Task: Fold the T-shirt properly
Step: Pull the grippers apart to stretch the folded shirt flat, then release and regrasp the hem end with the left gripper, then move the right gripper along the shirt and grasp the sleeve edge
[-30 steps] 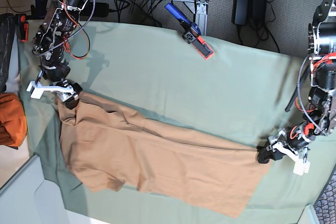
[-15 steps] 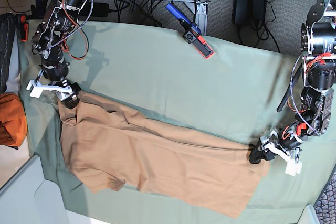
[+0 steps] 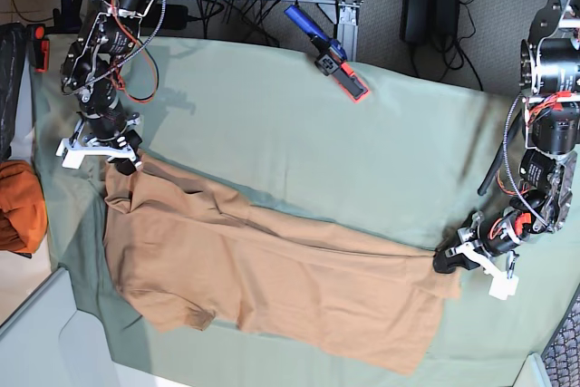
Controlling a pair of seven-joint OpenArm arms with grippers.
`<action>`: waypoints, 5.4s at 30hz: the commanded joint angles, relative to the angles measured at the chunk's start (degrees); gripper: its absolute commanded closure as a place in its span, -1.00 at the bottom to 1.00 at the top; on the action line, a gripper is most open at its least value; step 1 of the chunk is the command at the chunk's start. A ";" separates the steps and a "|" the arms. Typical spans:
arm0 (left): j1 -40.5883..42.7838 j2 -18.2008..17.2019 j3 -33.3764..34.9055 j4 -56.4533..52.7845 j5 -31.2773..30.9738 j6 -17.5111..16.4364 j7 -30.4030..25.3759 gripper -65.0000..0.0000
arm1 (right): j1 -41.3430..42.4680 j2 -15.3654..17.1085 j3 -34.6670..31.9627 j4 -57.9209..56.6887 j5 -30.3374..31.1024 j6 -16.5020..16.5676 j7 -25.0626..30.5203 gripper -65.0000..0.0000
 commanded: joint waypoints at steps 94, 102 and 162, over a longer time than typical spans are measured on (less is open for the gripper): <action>45.27 -10.95 -19.58 50.14 -14.45 -1.98 20.79 0.05 | -27.17 13.31 0.20 17.29 6.62 10.75 -12.39 -0.31; 44.92 -13.11 -26.73 55.36 -15.17 -1.98 18.56 0.06 | -27.12 13.31 0.46 19.74 5.79 10.73 -12.15 -0.31; -1.40 -7.13 1.11 6.23 -3.19 -1.98 8.28 1.00 | -25.81 13.31 0.59 19.74 3.23 10.71 -10.71 -0.30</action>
